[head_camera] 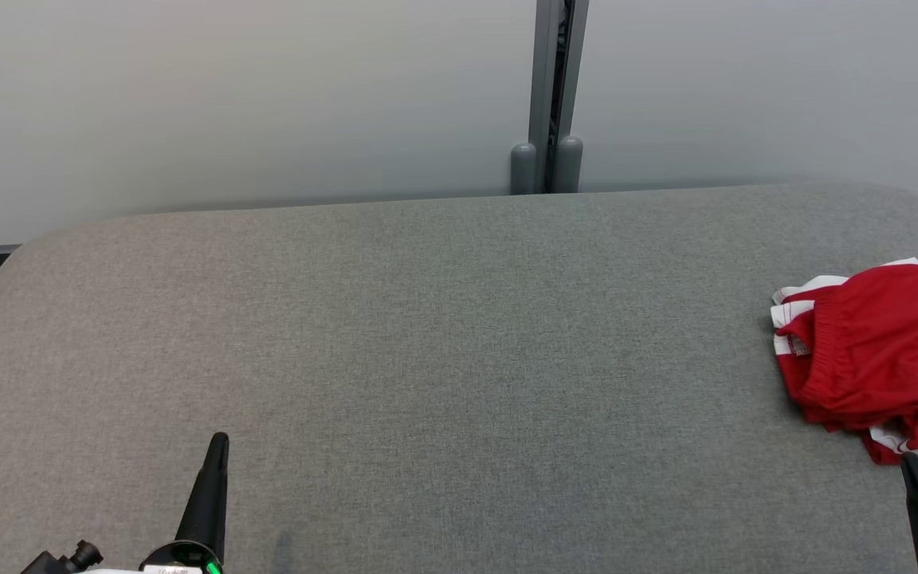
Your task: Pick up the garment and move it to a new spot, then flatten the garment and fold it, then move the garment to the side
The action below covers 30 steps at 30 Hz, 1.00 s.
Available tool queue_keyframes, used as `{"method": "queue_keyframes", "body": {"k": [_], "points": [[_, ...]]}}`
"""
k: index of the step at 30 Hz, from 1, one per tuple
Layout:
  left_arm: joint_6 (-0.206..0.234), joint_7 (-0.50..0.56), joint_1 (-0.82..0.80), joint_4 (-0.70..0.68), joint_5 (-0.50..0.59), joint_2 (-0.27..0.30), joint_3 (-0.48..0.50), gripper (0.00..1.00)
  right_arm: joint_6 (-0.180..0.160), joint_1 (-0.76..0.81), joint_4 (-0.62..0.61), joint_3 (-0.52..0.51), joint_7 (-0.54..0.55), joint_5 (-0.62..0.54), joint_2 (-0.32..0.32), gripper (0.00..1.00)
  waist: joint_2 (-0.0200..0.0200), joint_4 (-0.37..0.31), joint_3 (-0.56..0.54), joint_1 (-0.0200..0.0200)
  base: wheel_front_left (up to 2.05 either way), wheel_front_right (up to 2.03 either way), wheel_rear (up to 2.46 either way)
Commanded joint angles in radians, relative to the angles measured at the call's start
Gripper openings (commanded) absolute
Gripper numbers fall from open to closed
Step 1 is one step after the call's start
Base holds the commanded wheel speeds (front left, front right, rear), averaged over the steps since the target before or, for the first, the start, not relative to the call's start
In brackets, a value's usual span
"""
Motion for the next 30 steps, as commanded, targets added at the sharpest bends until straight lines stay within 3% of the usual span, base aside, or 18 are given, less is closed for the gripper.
{"method": "queue_keyframes", "body": {"k": [1, 10, 30], "points": [[-0.007, 0.003, -0.010, -0.008, -0.017, 0.000, 0.008, 0.00, 0.000, 0.003, -0.010, -0.005, 0.008, 0.019, 0.002, 0.00, -0.0001, 0.000, 0.000, 0.0000, 0.00, 0.00, 0.00], [-0.020, 0.013, -0.010, -0.013, -0.064, -0.007, 0.014, 0.00, 0.000, 0.008, -0.012, -0.016, 0.019, 0.070, 0.007, 0.00, -0.0001, 0.001, 0.005, 0.0000, 0.00, 0.00, 0.00], [-0.020, 0.015, -0.010, -0.012, -0.059, -0.009, 0.015, 0.00, 0.000, 0.006, -0.010, -0.020, 0.023, 0.064, 0.011, 0.00, -0.0001, 0.001, 0.005, 0.0000, 0.00, 0.00, 0.00]]}}
